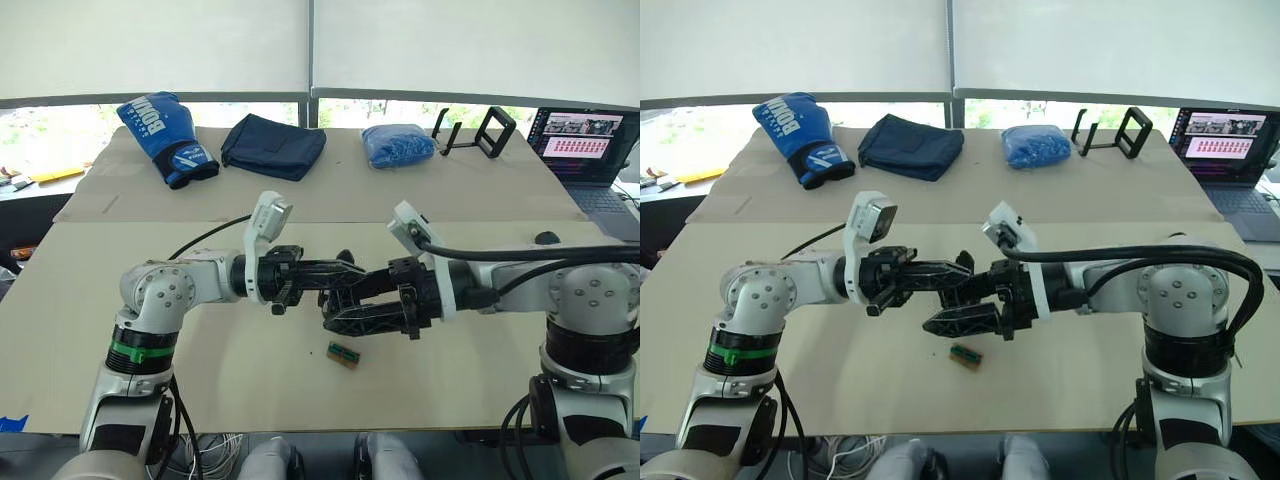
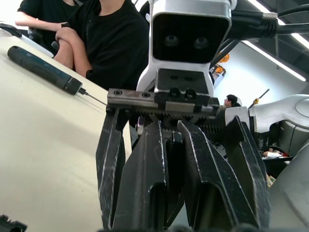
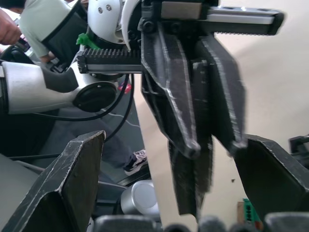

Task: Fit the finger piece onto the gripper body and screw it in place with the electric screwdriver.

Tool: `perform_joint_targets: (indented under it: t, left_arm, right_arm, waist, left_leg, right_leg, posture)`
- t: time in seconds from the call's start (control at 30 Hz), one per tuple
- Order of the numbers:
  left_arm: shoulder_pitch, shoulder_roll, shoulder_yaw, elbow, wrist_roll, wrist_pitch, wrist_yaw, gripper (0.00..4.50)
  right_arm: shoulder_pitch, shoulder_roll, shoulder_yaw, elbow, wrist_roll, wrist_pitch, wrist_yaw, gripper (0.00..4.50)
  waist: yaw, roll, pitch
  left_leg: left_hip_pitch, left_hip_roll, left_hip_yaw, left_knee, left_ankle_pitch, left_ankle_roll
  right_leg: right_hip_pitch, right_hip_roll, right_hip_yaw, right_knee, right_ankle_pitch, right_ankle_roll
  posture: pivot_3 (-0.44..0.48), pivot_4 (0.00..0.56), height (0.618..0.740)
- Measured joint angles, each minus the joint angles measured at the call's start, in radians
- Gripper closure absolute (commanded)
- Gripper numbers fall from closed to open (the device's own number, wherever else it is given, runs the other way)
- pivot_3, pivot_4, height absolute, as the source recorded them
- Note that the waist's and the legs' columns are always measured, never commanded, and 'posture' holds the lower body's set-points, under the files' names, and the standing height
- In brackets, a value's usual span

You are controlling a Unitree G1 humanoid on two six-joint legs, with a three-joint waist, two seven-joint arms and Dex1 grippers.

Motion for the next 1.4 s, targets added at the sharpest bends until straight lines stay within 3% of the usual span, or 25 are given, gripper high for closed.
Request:
perform_joint_targets:
  t: [0.17,0.2,0.43,0.47,0.53,1.33,1.4]
  left_arm:
    - [0.004,0.002,0.0,-0.003,0.003,0.0,0.0,4.5]
    - [0.005,0.002,0.0,-0.003,0.003,0.0,0.0,4.5]
    - [0.015,0.021,0.0,-0.019,0.006,0.0,-0.013,4.5]
    - [0.016,0.024,0.0,-0.023,0.006,0.0,-0.019,4.5]
    - [0.017,0.026,-0.001,-0.023,0.007,0.001,-0.029,4.5]
    - [0.05,0.036,-0.024,-0.049,0.03,-0.038,-0.072,4.5]
    - [0.046,0.032,-0.008,-0.048,0.014,-0.035,-0.059,3.45]
  right_arm:
    - [0.012,-0.021,0.014,0.0,0.061,-0.002,-0.05,0.06]
    - [0.016,-0.028,0.019,0.001,0.069,-0.006,-0.056,0.59]
    - [0.032,-0.068,0.038,0.007,0.123,-0.034,-0.106,3.01]
    - [0.032,-0.074,0.039,0.012,0.13,-0.043,-0.113,3.15]
    - [0.031,-0.081,0.046,0.019,0.145,-0.052,-0.117,4.0]
    - [0.034,-0.143,0.118,0.015,0.209,-0.103,-0.133,4.11]
    - [0.042,-0.146,0.114,0.003,0.188,-0.136,-0.105,4.11]
  waist:
    - [0.0,0.0,0.0]
    - [0.0,0.0,0.0]
    - [-0.001,0.0,0.0]
    - [0.0,0.0,0.0]
    - [0.0,0.0,0.0]
    - [0.0,0.0,0.0]
    - [0.0,0.0,0.0]
  left_leg:
    - [0.0,0.0,0.0,-0.001,0.0,0.0]
    - [0.0,0.0,0.0,-0.001,0.0,0.0]
    - [0.001,0.0,0.0,-0.001,0.0,0.0]
    - [0.0,0.0,0.001,-0.001,0.0,0.0]
    - [0.0,0.0,0.001,-0.001,0.0,0.0]
    - [0.0,0.0,0.0,-0.002,0.0,0.0]
    - [0.0,0.0,0.0,-0.002,0.0,0.0]
  right_leg:
    - [0.0,0.0,0.0,0.0,0.0,0.0]
    - [0.0,0.0,0.0,0.0,0.0,0.0]
    - [0.0,0.0,0.0,0.0,0.0,0.0]
    - [0.0,0.0,0.0,0.0,0.0,0.0]
    - [0.0,0.0,0.0,-0.001,0.0,0.0]
    - [0.0,0.0,0.0,-0.001,0.0,0.0]
    - [0.0,0.0,0.0,-0.001,0.0,0.0]
  posture:
    - [0.0,0.15,0.74]
    - [0.0,0.15,0.74]
    - [0.0,0.15,0.74]
    - [0.0,0.15,0.74]
    - [0.0,0.15,0.74]
    - [0.0,0.15,0.74]
    - [0.0,0.15,0.74]
